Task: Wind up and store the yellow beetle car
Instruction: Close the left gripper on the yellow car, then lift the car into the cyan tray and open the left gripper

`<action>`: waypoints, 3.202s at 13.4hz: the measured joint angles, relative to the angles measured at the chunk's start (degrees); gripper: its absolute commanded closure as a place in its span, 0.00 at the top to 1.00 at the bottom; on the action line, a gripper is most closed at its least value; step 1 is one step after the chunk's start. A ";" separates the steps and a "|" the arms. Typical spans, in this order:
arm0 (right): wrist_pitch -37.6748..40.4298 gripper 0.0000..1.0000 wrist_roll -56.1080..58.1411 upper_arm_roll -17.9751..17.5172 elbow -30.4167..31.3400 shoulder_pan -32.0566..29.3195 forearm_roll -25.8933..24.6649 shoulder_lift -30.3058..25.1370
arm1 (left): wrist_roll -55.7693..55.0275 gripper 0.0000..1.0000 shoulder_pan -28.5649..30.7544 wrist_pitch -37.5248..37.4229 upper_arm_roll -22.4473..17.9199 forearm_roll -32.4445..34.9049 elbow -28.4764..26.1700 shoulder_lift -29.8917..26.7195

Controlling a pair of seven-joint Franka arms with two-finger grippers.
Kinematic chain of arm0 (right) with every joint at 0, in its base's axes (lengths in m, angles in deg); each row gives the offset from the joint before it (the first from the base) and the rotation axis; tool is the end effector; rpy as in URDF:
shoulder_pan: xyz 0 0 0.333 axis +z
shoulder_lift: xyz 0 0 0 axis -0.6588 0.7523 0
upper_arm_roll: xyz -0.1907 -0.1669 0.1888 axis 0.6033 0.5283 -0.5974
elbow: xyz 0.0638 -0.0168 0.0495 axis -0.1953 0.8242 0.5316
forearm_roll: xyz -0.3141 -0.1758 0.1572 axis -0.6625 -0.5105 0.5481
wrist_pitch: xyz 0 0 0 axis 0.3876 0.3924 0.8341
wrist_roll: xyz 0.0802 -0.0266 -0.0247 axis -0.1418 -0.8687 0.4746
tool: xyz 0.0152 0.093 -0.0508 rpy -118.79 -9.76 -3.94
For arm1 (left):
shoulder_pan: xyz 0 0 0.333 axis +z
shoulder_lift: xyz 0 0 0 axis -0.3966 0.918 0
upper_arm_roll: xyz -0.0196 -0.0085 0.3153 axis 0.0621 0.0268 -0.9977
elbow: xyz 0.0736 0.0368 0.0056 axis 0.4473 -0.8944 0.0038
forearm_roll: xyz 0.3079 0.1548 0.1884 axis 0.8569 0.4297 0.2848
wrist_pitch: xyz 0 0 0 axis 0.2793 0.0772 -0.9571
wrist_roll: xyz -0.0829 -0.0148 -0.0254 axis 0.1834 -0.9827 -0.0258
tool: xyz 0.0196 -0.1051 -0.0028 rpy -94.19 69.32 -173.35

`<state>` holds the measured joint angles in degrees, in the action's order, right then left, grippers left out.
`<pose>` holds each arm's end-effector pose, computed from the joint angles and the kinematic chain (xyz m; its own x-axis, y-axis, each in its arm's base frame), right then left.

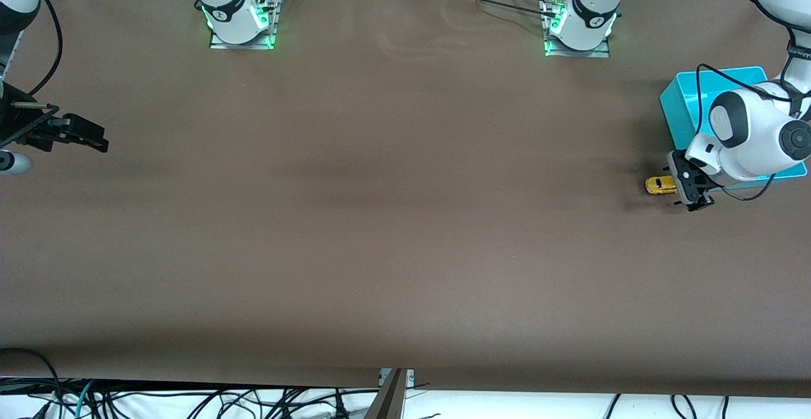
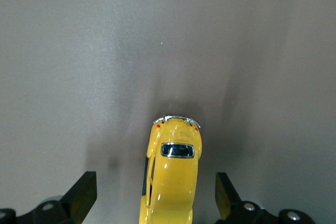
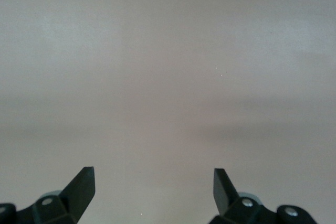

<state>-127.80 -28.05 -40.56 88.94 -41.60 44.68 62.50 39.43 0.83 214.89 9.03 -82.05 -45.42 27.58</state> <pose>0.6026 -0.0163 0.5788 0.9987 0.0061 -0.0515 0.0076 -0.9995 0.0291 0.5323 0.1760 0.2007 0.2203 -0.9754 -0.0036 -0.9707 -0.2196 0.0972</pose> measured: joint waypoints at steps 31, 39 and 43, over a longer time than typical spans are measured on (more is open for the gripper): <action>-0.01 1.00 0.00 0.07 0.00 -0.10 0.02 0.00 | 11.31 0.00 9.22 -28.65 -3.18 6.70 0.72 -19.53; -0.01 1.00 0.00 0.02 0.00 0.01 0.03 0.00 | 15.67 0.00 16.53 -8.68 -8.44 10.98 -18.43 -16.81; -0.01 1.00 0.00 0.01 0.00 0.01 0.03 0.00 | 15.77 0.43 17.74 -2.06 -9.02 12.77 -19.73 -11.54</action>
<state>-127.81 -28.05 -40.55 88.94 -41.59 44.71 62.50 55.20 18.57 212.84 0.00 -69.28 -65.16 16.04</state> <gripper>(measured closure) 0.000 0.568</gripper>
